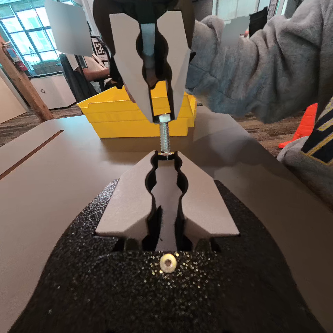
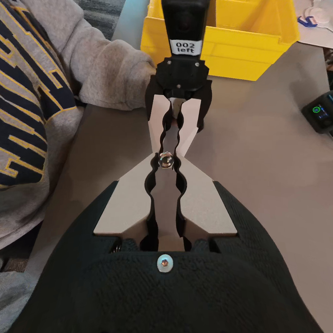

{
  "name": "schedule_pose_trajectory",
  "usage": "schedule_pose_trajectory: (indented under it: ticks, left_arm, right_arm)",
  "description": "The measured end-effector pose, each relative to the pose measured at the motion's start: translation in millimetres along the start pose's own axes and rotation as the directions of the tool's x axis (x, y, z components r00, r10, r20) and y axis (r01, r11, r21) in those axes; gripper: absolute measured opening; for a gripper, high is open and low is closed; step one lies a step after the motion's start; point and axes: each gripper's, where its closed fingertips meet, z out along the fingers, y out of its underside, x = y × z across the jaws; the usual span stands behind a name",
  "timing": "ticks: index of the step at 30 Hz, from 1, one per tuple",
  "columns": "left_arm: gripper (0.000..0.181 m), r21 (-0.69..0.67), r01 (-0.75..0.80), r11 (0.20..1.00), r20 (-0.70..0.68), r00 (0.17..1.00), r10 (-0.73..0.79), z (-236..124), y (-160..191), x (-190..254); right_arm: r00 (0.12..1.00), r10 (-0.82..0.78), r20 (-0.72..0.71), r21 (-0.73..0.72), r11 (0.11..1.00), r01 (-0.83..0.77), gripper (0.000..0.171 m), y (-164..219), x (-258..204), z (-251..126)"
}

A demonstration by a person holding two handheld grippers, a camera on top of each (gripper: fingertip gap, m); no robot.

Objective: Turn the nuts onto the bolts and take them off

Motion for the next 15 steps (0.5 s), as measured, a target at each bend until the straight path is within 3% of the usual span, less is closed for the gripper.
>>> schedule_pose_trajectory:
  ticks: [4, 9, 10, 11, 15]
  left_arm:
    - [0.016, 0.029, 0.022, 0.999, -0.019, 1.0, -0.022, -1.1, -3.2, 1.3]
    - [0.016, -0.008, 0.021, 1.0, -0.01, 1.0, -0.021, 1.7, 2.3, 0.6]
    - [0.016, 0.008, 0.028, 1.0, -0.013, 1.0, -0.027, 1.6, -0.3, 0.8]
    - [0.016, 0.045, 0.037, 0.998, -0.021, 0.999, -0.037, 0.5, -5.5, 1.4]
    - [0.016, 0.019, 0.056, 0.998, 0.065, 0.996, -0.057, -4.9, -0.1, -14.3]
  right_arm:
    - [1.0, -0.006, 0.002, 0.015, 1.0, 0.006, 0.015, -1.7, -1.0, -0.6]
    - [0.999, -0.047, -0.009, -0.078, 0.996, 0.046, 0.014, 13.0, -5.5, 6.8]
    - [0.999, -0.051, -0.003, -0.065, 0.997, 0.051, 0.0, 11.4, -6.7, 8.7]
    - [0.998, -0.055, -0.009, -0.067, 0.996, 0.054, 0.0, 12.5, -5.5, 10.6]
    - [0.996, -0.037, -0.084, -0.041, 0.999, 0.034, 0.0, 15.7, 7.7, 9.8]
